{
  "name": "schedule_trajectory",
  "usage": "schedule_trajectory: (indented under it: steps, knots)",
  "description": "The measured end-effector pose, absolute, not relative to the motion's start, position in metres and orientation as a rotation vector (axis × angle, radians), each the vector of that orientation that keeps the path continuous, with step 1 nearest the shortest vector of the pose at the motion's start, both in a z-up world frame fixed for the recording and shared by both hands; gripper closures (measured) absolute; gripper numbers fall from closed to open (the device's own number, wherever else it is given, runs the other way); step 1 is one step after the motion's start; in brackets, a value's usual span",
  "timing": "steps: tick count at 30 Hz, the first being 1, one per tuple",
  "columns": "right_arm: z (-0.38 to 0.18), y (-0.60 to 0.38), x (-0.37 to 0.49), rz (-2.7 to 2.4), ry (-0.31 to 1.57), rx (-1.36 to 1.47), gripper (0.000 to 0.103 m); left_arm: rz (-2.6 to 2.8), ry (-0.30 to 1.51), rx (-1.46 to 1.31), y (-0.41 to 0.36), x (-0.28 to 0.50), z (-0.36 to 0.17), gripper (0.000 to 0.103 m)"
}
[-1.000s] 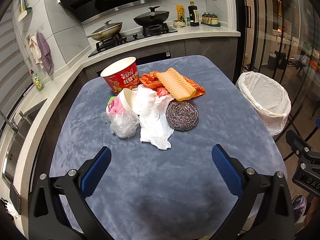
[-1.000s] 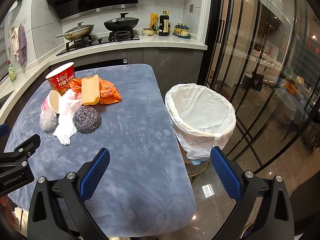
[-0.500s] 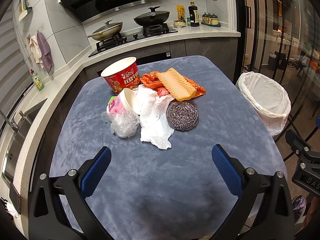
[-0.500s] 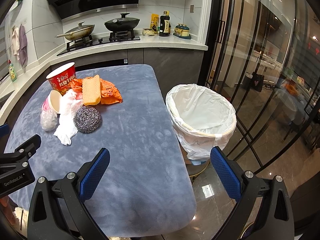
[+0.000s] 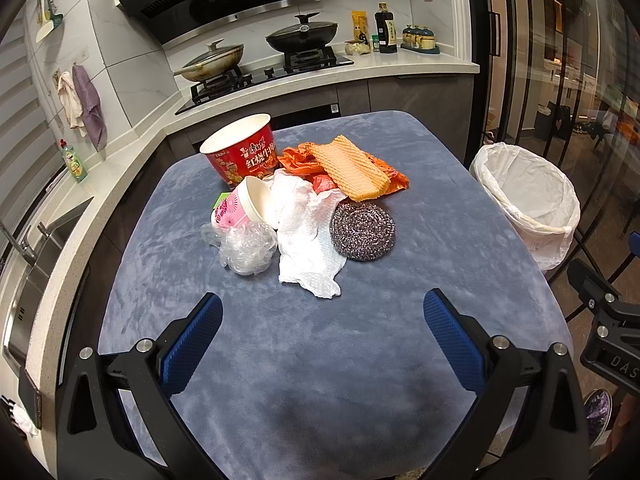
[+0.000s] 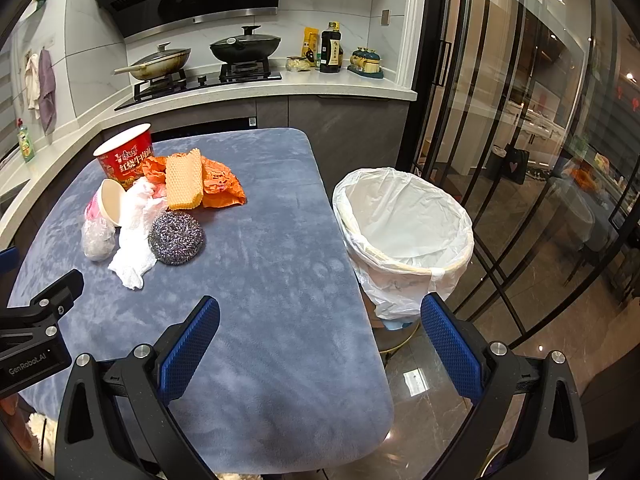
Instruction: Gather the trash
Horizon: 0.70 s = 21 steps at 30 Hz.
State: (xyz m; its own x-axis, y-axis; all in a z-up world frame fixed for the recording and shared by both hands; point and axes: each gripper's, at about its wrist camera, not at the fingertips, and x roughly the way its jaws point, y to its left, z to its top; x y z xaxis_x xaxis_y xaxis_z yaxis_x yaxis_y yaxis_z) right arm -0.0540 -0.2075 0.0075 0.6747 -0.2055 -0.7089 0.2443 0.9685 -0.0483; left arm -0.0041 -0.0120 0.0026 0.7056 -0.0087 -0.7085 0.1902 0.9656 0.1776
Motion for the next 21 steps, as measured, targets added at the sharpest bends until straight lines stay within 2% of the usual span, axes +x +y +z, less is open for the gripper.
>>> schedule_trajectory:
  steps: [21]
  knots:
    - [-0.007,-0.2,-0.034,-0.247,0.789,0.05,0.007,-0.11,0.805,0.178,0.005,0.013,-0.01,0.007]
